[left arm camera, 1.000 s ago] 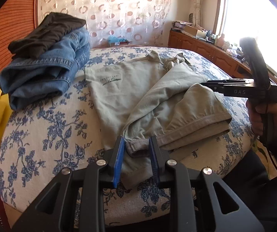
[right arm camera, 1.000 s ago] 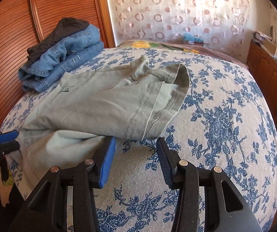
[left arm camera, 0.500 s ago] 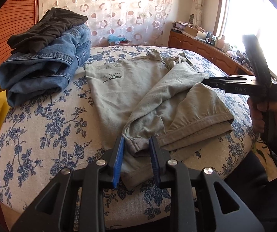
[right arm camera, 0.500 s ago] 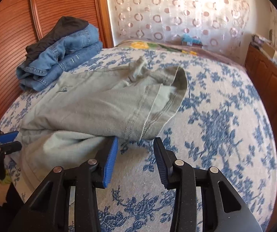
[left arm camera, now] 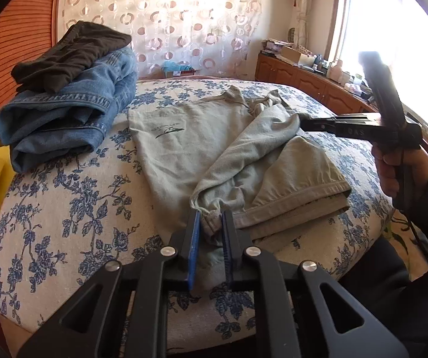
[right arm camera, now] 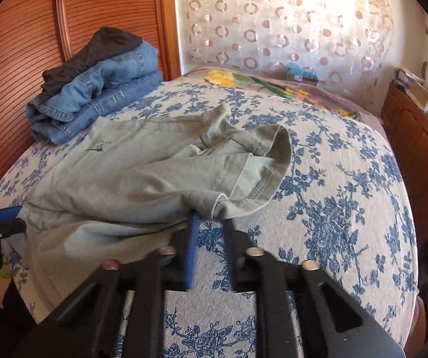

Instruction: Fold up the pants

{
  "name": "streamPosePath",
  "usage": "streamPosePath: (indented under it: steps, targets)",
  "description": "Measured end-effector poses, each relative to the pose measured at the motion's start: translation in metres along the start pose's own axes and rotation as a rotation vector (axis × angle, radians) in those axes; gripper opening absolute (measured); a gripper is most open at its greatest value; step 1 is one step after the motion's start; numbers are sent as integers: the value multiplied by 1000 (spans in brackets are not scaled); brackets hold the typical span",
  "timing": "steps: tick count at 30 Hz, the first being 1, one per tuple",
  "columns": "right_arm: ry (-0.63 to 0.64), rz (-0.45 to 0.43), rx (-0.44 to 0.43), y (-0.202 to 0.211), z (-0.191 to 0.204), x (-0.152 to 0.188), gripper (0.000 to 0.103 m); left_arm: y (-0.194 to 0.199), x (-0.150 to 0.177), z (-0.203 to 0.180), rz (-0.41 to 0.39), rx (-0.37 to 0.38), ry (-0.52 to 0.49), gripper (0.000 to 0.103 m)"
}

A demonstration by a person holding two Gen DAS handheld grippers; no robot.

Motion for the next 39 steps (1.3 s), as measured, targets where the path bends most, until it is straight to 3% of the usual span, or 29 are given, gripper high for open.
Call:
streamPosePath:
  steps: [8, 16, 29, 39]
  targets:
    - [-10, -54, -8, 12, -4, -21, 4, 20, -9, -8, -54, 14, 0, 9]
    - [58, -142, -19, 23, 18, -80, 4, 34, -3, -8, -77, 25, 33, 9]
    - [160, -122, -79, -13, 85, -128, 4, 35, 16, 2, -57, 36, 66, 9]
    - [233, -59, -104, -59, 134, -141, 4, 26, 32, 12, -16, 28, 97, 10]
Point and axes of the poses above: each gripper's, at about its wrist camera, not at the fingertips, and y roughly against the way its jaws point, z to its left, x to its underside, the point moved 7 cm from there along -y, roughly the way its jaws point, and after that the axes turned 4 degrees about z, right-handed, at the moved point
